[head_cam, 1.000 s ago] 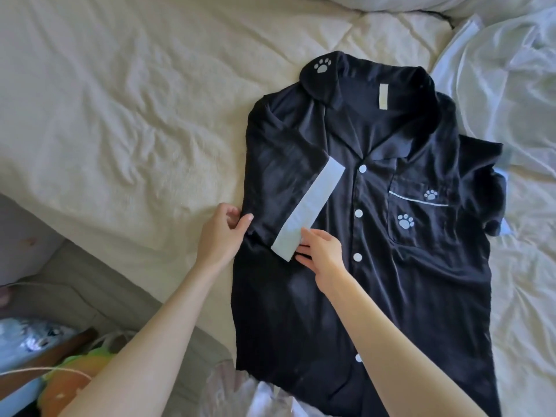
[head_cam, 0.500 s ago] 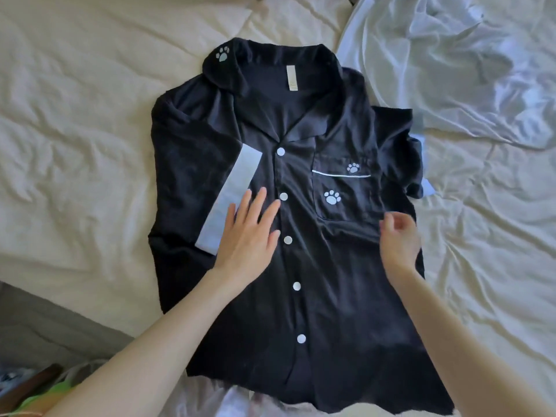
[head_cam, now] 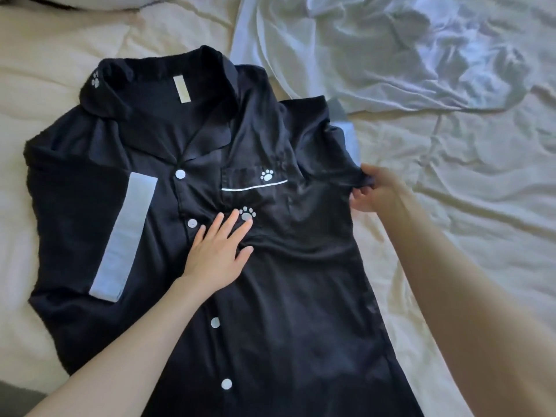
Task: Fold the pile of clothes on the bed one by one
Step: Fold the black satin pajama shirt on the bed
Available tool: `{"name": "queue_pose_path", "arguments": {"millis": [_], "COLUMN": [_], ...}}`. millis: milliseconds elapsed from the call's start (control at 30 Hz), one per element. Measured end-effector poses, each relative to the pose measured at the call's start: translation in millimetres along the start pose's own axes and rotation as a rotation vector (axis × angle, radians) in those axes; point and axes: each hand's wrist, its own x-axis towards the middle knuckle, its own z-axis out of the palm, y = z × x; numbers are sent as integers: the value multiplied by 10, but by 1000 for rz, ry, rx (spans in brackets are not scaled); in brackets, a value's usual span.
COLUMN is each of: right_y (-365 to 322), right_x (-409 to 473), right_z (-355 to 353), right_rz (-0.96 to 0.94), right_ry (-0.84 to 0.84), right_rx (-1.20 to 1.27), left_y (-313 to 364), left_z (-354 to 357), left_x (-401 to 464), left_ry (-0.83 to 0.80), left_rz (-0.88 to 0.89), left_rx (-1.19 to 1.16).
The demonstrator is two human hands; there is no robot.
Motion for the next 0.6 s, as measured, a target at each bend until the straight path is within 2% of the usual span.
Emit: {"name": "queue_pose_path", "arguments": {"millis": [133, 200, 267, 300, 367, 433, 500, 567, 600], "right_y": [-86, -54, 25, 82, 245, 485, 737, 923, 986], "right_x": [-4, -6, -48, -80, -186, -318, -294, -199, -169], "right_z": [-118, -189, -166, -134, -59, -26, -118, -253, -316], "right_rz": [-316, -353, -399, -506, -886, -1254, -1457, -1540, -1500], "right_ry": [84, 114, 117, 127, 44, -294, -635, -759, -778], "right_rx": [109, 186, 230, 159, -142, -578, -1146, -1716, -1881], "left_y": [67, 111, 174, 220, 302, 342, 333, 286, 264], "left_z": [-163, -277, -418, -500, -695, -924, -1144, -1300, -1349], "left_x": [83, 143, 228, 288, 444, 630, 778, 904, 970], "left_ry": [-46, -4, 73, 105, 169, 195, 190, 230, 243], "left_rz": [-47, -65, -107, -161, -308, -412, -434, -457, -480], "left_rx": [29, 50, -69, -201, -566, -1016, -1329, -1440, -1437]}}
